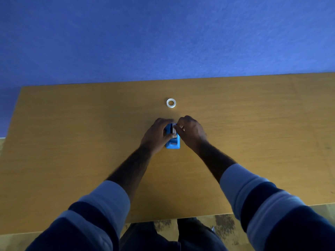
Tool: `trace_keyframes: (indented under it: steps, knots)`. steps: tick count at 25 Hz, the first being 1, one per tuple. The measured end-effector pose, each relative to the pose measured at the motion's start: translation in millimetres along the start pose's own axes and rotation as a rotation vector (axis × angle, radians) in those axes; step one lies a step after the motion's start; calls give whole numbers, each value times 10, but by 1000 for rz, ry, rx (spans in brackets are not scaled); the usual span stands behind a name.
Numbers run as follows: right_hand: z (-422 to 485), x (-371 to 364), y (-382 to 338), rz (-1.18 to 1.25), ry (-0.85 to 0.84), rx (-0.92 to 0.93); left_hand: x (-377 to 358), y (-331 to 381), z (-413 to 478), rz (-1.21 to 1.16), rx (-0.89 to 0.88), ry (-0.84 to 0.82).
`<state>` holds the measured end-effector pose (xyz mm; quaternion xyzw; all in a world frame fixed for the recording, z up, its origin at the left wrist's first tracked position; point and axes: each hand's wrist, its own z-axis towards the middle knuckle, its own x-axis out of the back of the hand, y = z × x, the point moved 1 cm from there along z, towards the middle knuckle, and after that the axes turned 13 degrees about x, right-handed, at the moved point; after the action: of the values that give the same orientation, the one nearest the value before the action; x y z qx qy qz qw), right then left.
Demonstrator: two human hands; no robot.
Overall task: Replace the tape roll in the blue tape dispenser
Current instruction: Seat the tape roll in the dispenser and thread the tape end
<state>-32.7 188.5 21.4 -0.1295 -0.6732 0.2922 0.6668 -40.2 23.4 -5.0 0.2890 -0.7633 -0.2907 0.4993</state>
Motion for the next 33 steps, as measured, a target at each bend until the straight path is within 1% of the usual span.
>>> trace_keyframes:
  steps: [3, 8, 12, 15, 19, 24, 28, 31, 33]
  knots:
    - [86, 30, 7, 1, -37, -32, 10, 19, 9, -20, -19, 18]
    - [169, 27, 9, -15, -75, -76, 33, 32, 6, 5, -41, -5]
    - [118, 38, -5, -21, -61, -36, 21, 29, 6, 19, -44, -3]
    - [-1, 38, -16, -15, -11, 18, 15, 27, 35, -5, -27, -16]
    - [-144, -5, -20, -94, -3, 115, 22, 36, 64, -10, -10, -30]
    - [-29, 1, -19, -148, 2, 106, 36, 55, 83, -2, -4, -54]
    - [183, 42, 5, -121, -98, 9, 24, 54, 84, -2, 14, -41]
    - [155, 68, 34, -62, -103, 32, 40, 49, 100, 16, 28, -60]
    - [47, 78, 45, -65, -97, 77, 50, 56, 109, 0, 25, -72]
